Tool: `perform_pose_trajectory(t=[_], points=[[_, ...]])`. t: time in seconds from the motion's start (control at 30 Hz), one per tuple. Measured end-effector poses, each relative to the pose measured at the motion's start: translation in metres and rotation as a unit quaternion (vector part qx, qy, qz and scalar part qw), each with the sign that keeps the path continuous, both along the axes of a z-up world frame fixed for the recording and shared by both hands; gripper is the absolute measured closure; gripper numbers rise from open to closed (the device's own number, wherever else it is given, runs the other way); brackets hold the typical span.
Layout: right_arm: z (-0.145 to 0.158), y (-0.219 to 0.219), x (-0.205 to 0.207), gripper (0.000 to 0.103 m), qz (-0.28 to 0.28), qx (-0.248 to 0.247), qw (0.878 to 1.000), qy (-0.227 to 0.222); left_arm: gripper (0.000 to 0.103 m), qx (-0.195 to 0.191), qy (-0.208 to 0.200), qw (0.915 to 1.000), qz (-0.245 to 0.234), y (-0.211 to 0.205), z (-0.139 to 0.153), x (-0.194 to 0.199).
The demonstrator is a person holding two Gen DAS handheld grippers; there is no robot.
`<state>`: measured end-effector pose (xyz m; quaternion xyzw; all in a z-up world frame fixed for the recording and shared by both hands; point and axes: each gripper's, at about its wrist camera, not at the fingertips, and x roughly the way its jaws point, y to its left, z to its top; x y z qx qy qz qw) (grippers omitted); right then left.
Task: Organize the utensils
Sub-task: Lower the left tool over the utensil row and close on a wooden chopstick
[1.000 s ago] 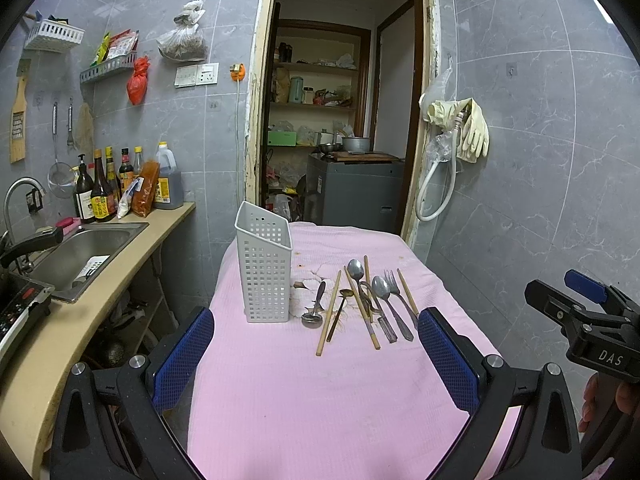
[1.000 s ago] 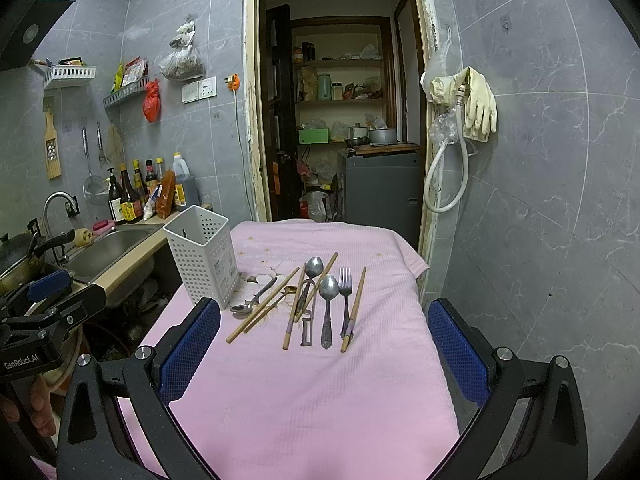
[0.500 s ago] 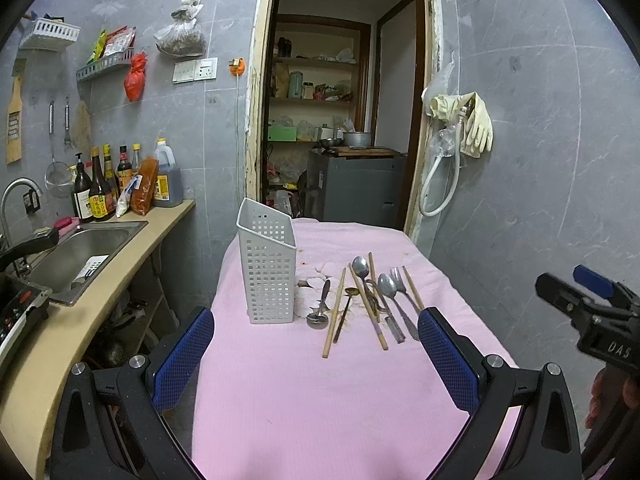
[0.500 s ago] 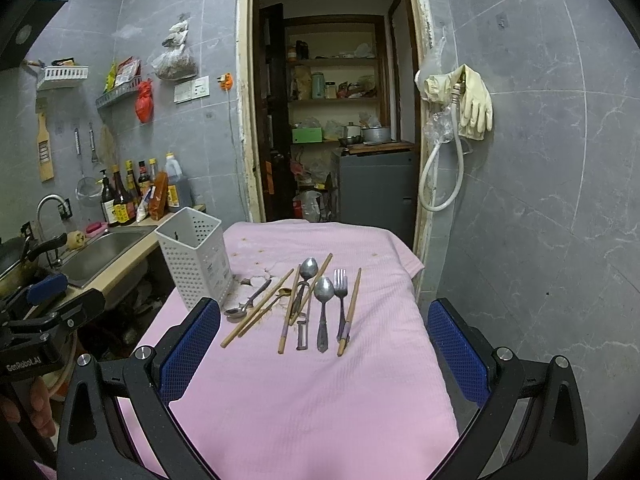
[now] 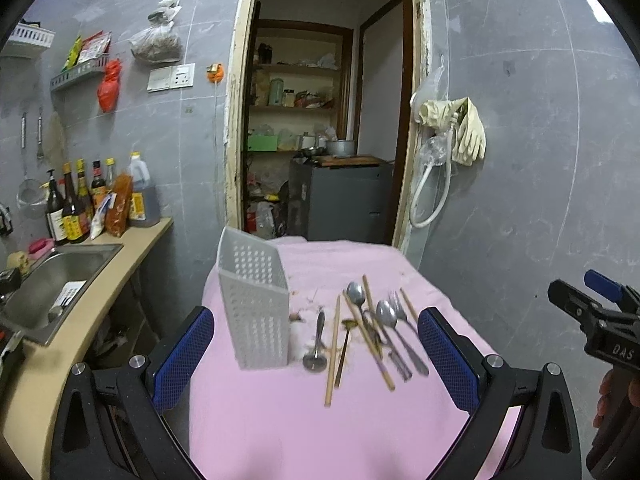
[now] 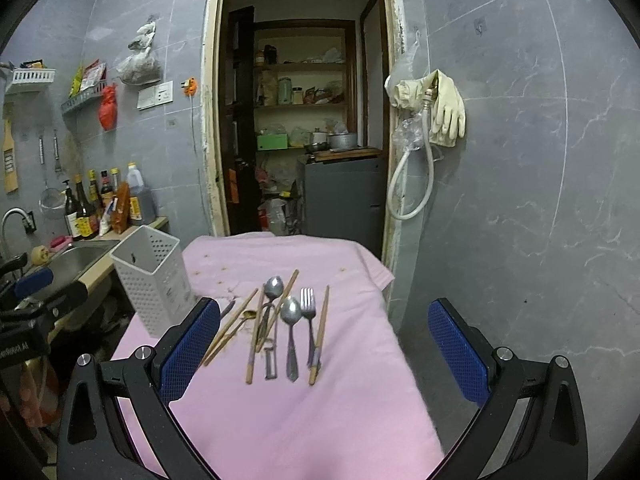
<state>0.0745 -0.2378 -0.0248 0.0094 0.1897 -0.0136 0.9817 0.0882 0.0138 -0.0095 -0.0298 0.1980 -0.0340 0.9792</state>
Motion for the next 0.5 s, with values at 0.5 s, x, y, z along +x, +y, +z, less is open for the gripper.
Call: perform_pose_trajectory(t=[0.5], points=[[0.013, -0.033, 0.094, 0.001, 0.010, 0.004, 1.000, 0.004, 0.000, 0.028, -0.016, 0.9995, -0.001, -0.037, 0.013, 0.087]])
